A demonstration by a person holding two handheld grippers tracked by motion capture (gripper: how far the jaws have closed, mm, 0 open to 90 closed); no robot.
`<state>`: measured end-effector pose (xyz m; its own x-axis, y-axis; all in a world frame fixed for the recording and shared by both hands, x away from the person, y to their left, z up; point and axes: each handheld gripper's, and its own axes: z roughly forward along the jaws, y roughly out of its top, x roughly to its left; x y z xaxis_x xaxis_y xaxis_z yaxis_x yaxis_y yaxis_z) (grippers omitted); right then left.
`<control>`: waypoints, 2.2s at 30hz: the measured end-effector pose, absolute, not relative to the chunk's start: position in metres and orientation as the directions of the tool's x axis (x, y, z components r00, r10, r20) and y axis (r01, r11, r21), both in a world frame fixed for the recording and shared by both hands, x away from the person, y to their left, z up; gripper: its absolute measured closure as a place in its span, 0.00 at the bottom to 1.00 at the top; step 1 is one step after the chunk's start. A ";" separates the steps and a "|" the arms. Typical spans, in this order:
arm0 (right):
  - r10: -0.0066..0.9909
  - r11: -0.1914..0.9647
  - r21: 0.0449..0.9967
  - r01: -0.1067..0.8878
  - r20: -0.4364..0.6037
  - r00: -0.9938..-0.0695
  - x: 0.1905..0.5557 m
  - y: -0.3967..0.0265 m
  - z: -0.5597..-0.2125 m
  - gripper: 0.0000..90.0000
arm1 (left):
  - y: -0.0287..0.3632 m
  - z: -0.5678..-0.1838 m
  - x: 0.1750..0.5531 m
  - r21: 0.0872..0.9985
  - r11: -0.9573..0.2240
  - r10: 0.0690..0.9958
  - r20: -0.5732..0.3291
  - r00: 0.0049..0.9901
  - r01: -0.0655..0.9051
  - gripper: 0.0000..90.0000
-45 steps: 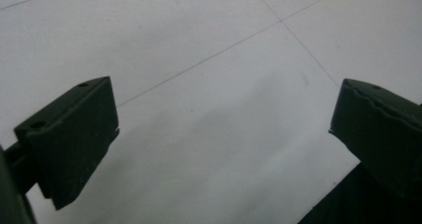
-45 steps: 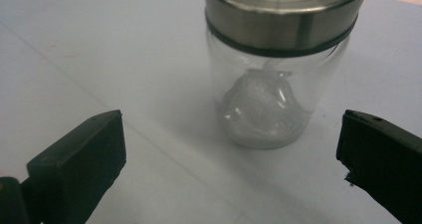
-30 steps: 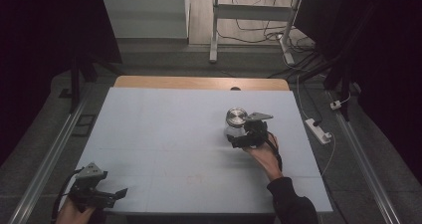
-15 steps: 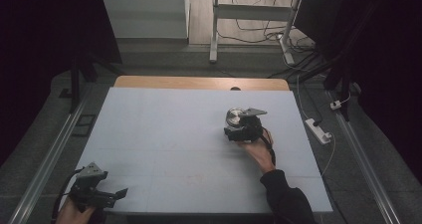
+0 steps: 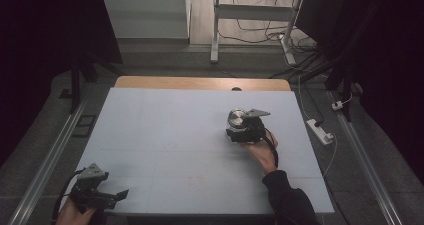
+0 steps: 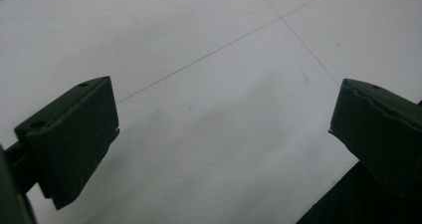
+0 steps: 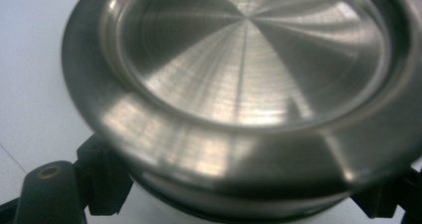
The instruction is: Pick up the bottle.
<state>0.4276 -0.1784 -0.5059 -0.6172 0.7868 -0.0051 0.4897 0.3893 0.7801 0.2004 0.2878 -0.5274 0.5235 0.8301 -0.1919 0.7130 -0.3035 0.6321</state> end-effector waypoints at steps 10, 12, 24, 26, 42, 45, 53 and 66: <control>0.762 0.423 0.789 0.446 -0.044 -0.646 0.412 -0.175 -0.495 0.17 | 0.288 -0.527 0.200 0.633 -0.306 0.827 -0.194 0.529 0.711 0.00; 0.753 0.428 0.788 0.443 -0.040 -0.657 0.409 -0.173 -0.493 0.17 | 0.288 -0.527 0.200 0.632 -0.308 0.826 -0.194 0.529 0.711 0.00; 0.700 0.447 0.796 0.408 -0.026 -0.714 0.382 -0.168 -0.484 0.17 | 0.287 -0.527 0.200 0.632 -0.310 0.823 -0.195 0.533 0.710 0.00; 0.693 0.449 0.797 0.403 -0.027 -0.720 0.380 -0.168 -0.483 0.17 | 0.287 -0.527 0.201 0.631 -0.312 0.823 -0.195 0.534 0.710 0.00; 0.587 0.480 0.801 0.358 0.010 -0.809 0.340 -0.147 -0.477 0.17 | 0.288 -0.528 0.201 0.630 -0.310 0.821 -0.199 0.535 0.711 0.01; 0.571 0.484 0.802 0.351 0.015 -0.821 0.334 -0.144 -0.477 0.17 | 0.288 -0.528 0.201 0.630 -0.310 0.821 -0.201 0.535 0.712 0.01; 0.528 0.509 0.793 0.336 0.021 -0.849 0.323 -0.131 -0.479 0.17 | 0.288 -0.528 0.201 0.630 -0.312 0.819 -0.201 0.537 0.711 0.01; 0.457 0.553 0.780 0.293 0.010 -0.889 0.306 -0.112 -0.481 0.17 | 0.287 -0.528 0.201 0.626 -0.315 0.819 -0.200 0.537 0.713 0.01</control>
<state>0.3063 -0.1121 -0.4807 -0.8892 0.4573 0.0104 0.2933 0.5525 0.7802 0.2010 0.2870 -0.5276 0.5372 0.8193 -0.2002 0.7133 -0.3146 0.6263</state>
